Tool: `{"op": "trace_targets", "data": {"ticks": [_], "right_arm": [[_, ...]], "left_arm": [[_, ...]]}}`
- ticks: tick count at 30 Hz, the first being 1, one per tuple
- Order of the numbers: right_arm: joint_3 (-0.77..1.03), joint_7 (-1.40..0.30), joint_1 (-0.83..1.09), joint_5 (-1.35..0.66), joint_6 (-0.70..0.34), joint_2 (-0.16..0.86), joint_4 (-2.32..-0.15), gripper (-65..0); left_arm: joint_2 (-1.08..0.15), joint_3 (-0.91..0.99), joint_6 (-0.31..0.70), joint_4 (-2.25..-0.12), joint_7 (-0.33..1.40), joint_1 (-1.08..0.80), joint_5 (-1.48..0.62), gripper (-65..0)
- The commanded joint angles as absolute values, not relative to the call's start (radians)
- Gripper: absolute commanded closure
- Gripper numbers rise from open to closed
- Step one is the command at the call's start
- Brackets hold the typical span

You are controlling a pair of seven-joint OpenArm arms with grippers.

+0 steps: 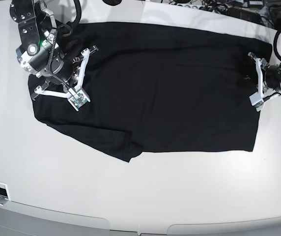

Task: Layout the t-shirt on the table in an organized manner, then fold the t-shirt properly
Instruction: 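Slide the right gripper along the shirt side toward the hem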

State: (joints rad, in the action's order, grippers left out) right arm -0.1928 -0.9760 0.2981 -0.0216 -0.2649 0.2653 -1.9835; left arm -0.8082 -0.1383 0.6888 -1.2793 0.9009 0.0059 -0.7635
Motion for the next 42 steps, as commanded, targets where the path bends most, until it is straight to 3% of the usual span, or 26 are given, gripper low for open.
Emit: {"op": "trace_targets", "data": {"ticks": [1, 12, 14, 16, 18, 20, 28, 31, 36, 42], "right_arm": [[-0.189, -0.96, 0.285, -0.011, -0.249, 0.269, -1.993, 0.0], [-0.189, -0.926, 0.285, 0.001, -0.212, 0.268, -1.978, -0.5], [-0.189, -0.925, 0.285, 0.004, -0.18, 0.268, -1.978, -12.7], [-0.189, -0.911, 0.285, 0.041, -0.16, 0.268, -1.978, -25.2], [-0.189, -0.903, 0.282, 0.087, -0.136, 0.269, -1.978, -33.6], [-0.189, -0.907, 0.269, 0.115, -0.123, 0.269, -1.978, -35.1], [-0.189, -0.908, 0.134, 0.089, -0.125, 0.269, -1.978, -35.1], [-0.189, -0.894, 0.078, -0.011, -0.21, 0.269, -1.962, -35.1], [-0.193, -0.817, -0.031, -0.191, -0.49, 0.269, -1.817, -35.1], [-0.272, -0.741, -0.18, -0.196, -0.624, 0.269, -1.579, -35.1]], "left_arm": [[-0.831, -0.131, 0.689, -1.289, 0.892, 0.02, -0.776, 0.0], [-0.841, -0.13, 0.688, -1.289, 0.984, 0.114, -0.815, 0.0], [-0.849, -0.13, 0.688, -1.289, 1.011, 0.146, -0.847, -2.4], [-0.857, -0.13, 0.688, -1.289, 1.028, 0.167, -0.863, -10.9], [-0.868, -0.13, 0.688, -1.289, 1.029, 0.17, -0.882, -17.9], [-0.867, -0.13, 0.688, -1.289, 1.034, 0.17, -0.876, -20.6], [-0.867, -0.13, 0.649, -1.289, 1.033, 0.155, -0.874, -20.6], [-0.867, -0.13, 0.642, -1.289, 1.029, 0.156, -0.874, -20.6], [-0.861, -0.13, 0.643, -1.289, 1.018, 0.158, -0.873, -20.6], [-0.848, -0.13, 0.643, -1.289, 1.018, 0.156, -0.873, -20.6]]}}
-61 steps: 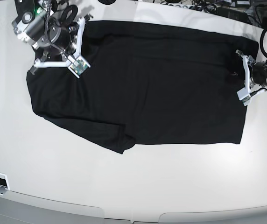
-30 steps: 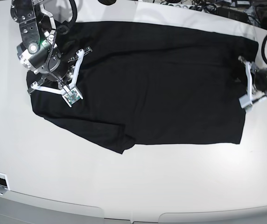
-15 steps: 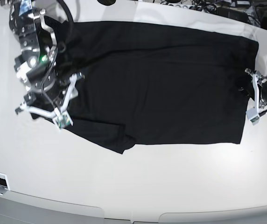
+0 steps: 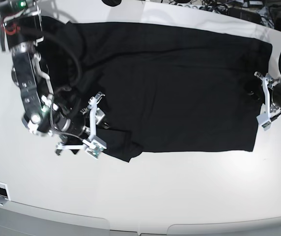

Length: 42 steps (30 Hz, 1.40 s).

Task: Layout the t-shirt on the table in an organized manner, then fold the t-shirt properly
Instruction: 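Slide the right gripper along the shirt side toward the hem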

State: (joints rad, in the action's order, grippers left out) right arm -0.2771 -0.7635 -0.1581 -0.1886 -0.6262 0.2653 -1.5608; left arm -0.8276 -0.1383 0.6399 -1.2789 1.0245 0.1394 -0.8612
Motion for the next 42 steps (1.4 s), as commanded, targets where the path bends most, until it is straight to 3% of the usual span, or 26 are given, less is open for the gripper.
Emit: {"op": "trace_targets", "data": {"ticks": [1, 6, 14, 22, 27, 37, 42], "right_arm": [[-0.295, -0.726, -0.202, -0.176, -0.633, 0.268, -1.541, -35.1], [-0.421, -0.64, -0.302, -0.04, -0.581, 0.268, -1.369, -35.1], [-0.511, -0.603, -0.385, -0.025, -0.439, 0.265, -1.19, -34.5], [-0.511, -0.559, -0.396, -0.025, -0.415, 0.261, -1.142, -34.2], [-0.511, -0.559, -0.396, -0.025, -0.354, 0.247, -1.142, -25.7], [-0.511, -0.564, -0.395, -0.029, -0.368, 0.241, -1.142, -25.6], [-0.511, -0.584, -0.384, -0.064, -0.449, 0.241, -1.142, -26.7]], "left_arm": [[-0.844, -0.13, 0.643, -1.289, 1.018, 0.156, -0.873, -20.6], [-0.828, -0.13, 0.643, -1.289, 1.018, 0.156, -0.873, -20.6], [-0.828, -0.13, 0.643, -1.289, 1.018, 0.156, -0.873, -20.6], [-0.828, -0.13, 0.643, -1.289, 1.018, 0.156, -0.873, -20.6], [-0.828, -0.13, 0.643, -1.289, 1.018, 0.156, -0.873, -20.6], [-0.828, -0.13, 0.643, -1.289, 1.018, 0.156, -0.873, -20.6], [-0.828, -0.13, 0.643, -1.289, 1.018, 0.156, -0.873, -20.6]]}}
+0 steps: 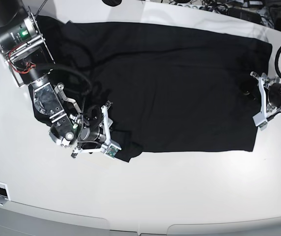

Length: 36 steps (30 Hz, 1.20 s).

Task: Layout the t-shirt on the table in an organized manner, then fold the t-shirt properly
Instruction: 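Slide the right gripper along the shirt side toward the hem, then move the left gripper along the shirt edge and grasp the hem corner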

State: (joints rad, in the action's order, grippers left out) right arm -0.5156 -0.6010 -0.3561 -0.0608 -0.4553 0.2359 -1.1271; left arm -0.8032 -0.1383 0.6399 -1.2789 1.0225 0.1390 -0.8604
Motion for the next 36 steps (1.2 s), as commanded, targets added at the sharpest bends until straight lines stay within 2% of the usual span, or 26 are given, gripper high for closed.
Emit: {"op": "trace_targets", "data": {"ticks": [1, 4, 8, 11, 18, 20, 25, 32, 34, 36], "right_arm": [[-0.511, -0.576, -0.381, -0.063, -0.443, 0.241, -1.142, -28.9], [-0.511, -0.568, -0.375, -0.064, -0.417, 0.241, -1.142, -34.3], [-0.511, -0.558, -0.368, -0.062, -0.388, 0.241, -1.141, -32.7], [-0.511, -0.552, -0.36, -0.062, -0.348, 0.241, -1.141, -22.5], [-0.511, -0.549, -0.36, -0.034, -0.347, 0.241, -1.141, 0.0], [-0.511, -0.549, -0.361, -0.017, -0.331, 0.241, -1.141, 0.0], [-0.51, -0.601, -0.402, 0.004, -0.21, 0.241, -1.143, 0.0], [-0.509, -0.689, -0.464, -0.023, -0.236, 0.242, -1.169, 0.0], [-0.509, -0.69, -0.464, -0.03, -0.252, 0.242, -1.17, 0.0], [-0.509, -0.69, -0.462, -0.029, -0.255, 0.242, -1.17, 0.0]], "left_arm": [[-0.828, -0.13, 0.643, -1.289, 1.018, 0.156, -0.873, -20.6], [-0.828, -0.13, 0.643, -1.289, 1.018, 0.156, -0.873, -20.6], [-0.828, -0.13, 0.643, -1.289, 1.018, 0.156, -0.873, -20.6], [-0.828, -0.13, 0.643, -1.289, 1.018, 0.156, -0.873, -20.6], [-0.828, -0.13, 0.643, -1.289, 1.018, 0.156, -0.873, -20.6], [-0.828, -0.13, 0.643, -1.289, 1.018, 0.156, -0.873, -20.6], [-0.828, -0.13, 0.643, -1.289, 1.018, 0.156, -0.873, -20.6], [-0.828, -0.13, 0.64, -1.289, 1.017, 0.159, -0.87, -20.6], [-0.828, -0.13, 0.593, -1.289, 0.992, 0.165, -0.837, -20.6], [-0.828, -0.125, 0.505, -1.289, 0.92, 0.17, -0.758, -21.5]]}}
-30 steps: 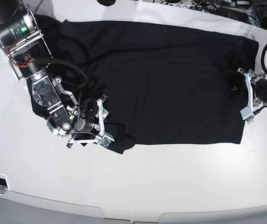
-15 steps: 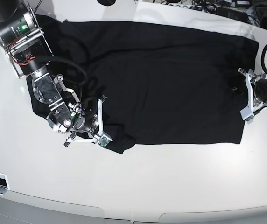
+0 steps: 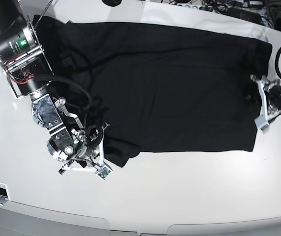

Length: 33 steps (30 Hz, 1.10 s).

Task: Layout the t-shirt on the table in an organized manner, then fold the t-shirt properly
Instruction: 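Move the left gripper along the shirt edge and grasp the hem corner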

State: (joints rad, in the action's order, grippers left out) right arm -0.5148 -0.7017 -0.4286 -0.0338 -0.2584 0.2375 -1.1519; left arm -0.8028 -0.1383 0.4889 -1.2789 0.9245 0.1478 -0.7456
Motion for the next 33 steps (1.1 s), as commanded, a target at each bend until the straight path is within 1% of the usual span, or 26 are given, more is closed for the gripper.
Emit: {"op": "trace_targets", "data": {"ticks": [1, 2, 5, 7, 10, 13, 18, 22, 24, 27, 30, 33], "right_arm": [[-0.509, -0.69, -0.461, -0.029, -0.254, 0.242, -1.17, 0.0], [-0.509, -0.69, -0.46, -0.029, -0.254, 0.242, -1.17, 0.0], [-0.509, -0.695, -0.459, -0.029, -0.254, 0.242, -1.17, 0.0], [-0.509, -0.694, -0.46, -0.029, -0.254, 0.242, -1.17, 0.0], [-0.509, -0.694, -0.46, -0.029, -0.254, 0.241, -1.17, 0.0], [-0.509, -0.696, -0.459, -0.029, -0.254, 0.242, -1.17, 0.0], [-0.509, -0.698, -0.459, -0.029, -0.254, 0.244, -1.17, 0.0], [-0.509, -0.701, -0.459, -0.029, -0.254, 0.244, -1.17, 0.0], [-0.509, -0.701, -0.459, -0.029, -0.254, 0.244, -1.17, 0.0], [-0.509, -0.701, -0.459, -0.029, -0.254, 0.244, -1.17, 0.0], [-0.509, -0.704, -0.459, -0.029, -0.249, 0.244, -1.17, 0.0], [-0.509, -0.71, -0.459, -0.029, -0.25, 0.244, -1.17, 0.0]], "left_arm": [[-0.826, -0.119, 0.457, -1.289, 0.885, 0.17, -0.717, -23.0], [-0.823, -0.111, 0.416, -1.289, 0.857, 0.17, -0.677, -25.6], [-0.796, -0.066, 0.334, -1.288, 0.829, 0.17, -0.602, -36.2], [-0.773, -0.033, 0.304, -1.286, 0.813, 0.17, -0.602, -40.4], [-0.735, 0.015, 0.302, -1.251, 0.788, 0.181, -0.601, -40.6], [-0.694, 0.059, 0.307, -1.151, 0.757, 0.223, -0.598, -40.6], [-0.633, 0.132, 0.395, -0.91, 0.673, 0.346, -0.598, -40.6], [-0.613, 0.144, 0.427, -0.752, 0.578, 0.443, -0.598, -40.6], [-0.603, 0.144, 0.427, -0.689, 0.513, 0.479, -0.587, -40.6], [-0.574, 0.144, 0.426, -0.606, 0.428, 0.512, -0.518, -40.6], [-0.537, 0.144, 0.425, -0.538, 0.331, 0.51, -0.472, -40.6], [-0.504, 0.145, 0.4, -0.481, 0.25, 0.505, -0.448, -40.6]]}}
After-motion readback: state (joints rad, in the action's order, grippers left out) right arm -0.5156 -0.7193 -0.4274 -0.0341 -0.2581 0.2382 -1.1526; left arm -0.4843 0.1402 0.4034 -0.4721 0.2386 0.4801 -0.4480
